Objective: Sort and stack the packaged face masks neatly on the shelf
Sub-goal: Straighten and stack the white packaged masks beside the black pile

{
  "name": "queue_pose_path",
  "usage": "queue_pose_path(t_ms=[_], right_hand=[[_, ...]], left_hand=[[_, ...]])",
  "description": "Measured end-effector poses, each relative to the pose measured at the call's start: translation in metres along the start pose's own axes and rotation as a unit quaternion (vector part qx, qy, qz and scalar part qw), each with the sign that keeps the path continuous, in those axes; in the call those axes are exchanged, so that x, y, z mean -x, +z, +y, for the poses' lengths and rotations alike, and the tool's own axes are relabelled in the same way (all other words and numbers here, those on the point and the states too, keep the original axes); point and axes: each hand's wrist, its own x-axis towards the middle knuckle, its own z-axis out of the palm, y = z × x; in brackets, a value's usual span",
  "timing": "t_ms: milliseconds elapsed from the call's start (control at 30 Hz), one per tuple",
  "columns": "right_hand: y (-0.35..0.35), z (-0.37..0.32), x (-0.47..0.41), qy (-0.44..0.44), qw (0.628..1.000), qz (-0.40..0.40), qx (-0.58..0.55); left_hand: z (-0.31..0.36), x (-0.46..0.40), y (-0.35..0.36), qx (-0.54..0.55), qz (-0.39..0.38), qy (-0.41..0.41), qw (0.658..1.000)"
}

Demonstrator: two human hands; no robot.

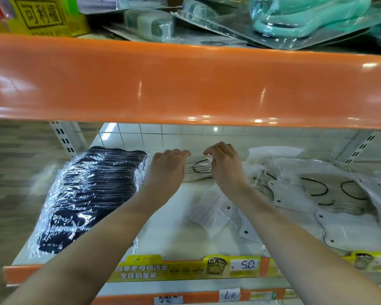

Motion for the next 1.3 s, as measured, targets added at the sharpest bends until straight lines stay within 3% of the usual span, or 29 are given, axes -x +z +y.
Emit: queue_pose_path(t_ms=[167,367,567,733,933,1300], right_hand=[[0.020,0.008,0.016,0.057,0.992,-0.099,0.046],[0.030,0.007,0.038,0.060,0.981,-0.174,0.067],[0.040,0.007,0.039,0.033,0.975,-0.186,0.114],[0.042,0.008,0.031,-0.015,0.971,-0.180,0.156],[0.048,0.013,0.036,0.053,0.945,-0.268,0.180],[0.048,0.003,0.046,0.109,0.948,-0.277,0.116]], left_hand=[[-0.013,0.008,0.027,0.011,0.017,0.021,1.000],[-0.016,0.027,0.050,-0.018,0.036,0.044,0.998],[-0.019,0.035,0.066,-0.053,-0.081,-0.016,0.995],[-0.026,0.038,0.073,-0.092,-0.086,-0.020,0.992],[-0.031,0.031,0.070,-0.071,-0.098,-0.033,0.992],[-0.017,0.026,0.069,-0.073,-0.163,-0.087,0.980]])
